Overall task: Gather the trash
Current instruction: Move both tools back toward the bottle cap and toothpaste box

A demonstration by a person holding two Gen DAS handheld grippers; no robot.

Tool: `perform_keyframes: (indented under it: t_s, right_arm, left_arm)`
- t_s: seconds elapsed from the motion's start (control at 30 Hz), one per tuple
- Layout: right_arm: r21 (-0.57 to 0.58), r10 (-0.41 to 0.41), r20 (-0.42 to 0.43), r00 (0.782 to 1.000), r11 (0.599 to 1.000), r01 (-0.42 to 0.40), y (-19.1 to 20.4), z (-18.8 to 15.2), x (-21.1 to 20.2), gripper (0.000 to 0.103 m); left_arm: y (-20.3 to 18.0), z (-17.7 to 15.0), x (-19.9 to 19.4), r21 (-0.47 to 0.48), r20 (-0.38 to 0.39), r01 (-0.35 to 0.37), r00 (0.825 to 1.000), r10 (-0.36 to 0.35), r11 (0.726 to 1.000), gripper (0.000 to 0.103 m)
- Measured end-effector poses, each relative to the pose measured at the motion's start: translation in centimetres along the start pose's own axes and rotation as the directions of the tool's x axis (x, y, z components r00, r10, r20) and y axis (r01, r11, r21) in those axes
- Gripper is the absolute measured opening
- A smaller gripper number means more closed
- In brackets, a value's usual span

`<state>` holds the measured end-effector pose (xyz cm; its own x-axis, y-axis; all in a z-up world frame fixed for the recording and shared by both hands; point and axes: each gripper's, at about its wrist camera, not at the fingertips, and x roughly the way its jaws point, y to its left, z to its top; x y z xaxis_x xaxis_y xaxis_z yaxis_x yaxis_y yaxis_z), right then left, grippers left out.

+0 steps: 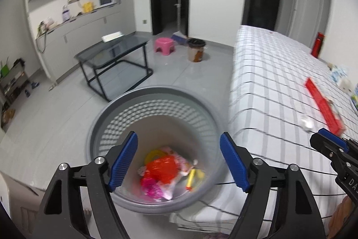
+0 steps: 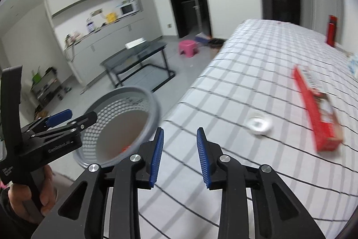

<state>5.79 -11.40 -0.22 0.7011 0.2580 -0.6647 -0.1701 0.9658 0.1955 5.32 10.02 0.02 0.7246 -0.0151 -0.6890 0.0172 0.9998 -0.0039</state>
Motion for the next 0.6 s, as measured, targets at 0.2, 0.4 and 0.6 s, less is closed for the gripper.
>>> perform_keyframes:
  t_s: [0.2,0.4,0.6]
  right_arm:
    - [0.069,-0.074,0.048,0.996,0.995,0.071,-4.2,-1.0,-3.3,0.033]
    - [0.153,-0.137,0.084,0.987,0.981,0.123,-7.4,-1.6,-5.8,0.033]
    - [0.204,-0.176,0.136,0.975,0.968,0.146,-9.3,-2.2,-8.8,0.037]
  left_arm:
    - [-5.1,0.3,-1.8,0.086,0.035,0.075,0.996,-0.078,0.994,0.08]
    - [-8.9,0.3,-2.8,0.156,0.051,0.138,0.988,-0.147,0.978,0.08]
    - [-11.6,0.1,-3.6,0.201,0.05,0.168,0.982,-0.181,0.965,0.08]
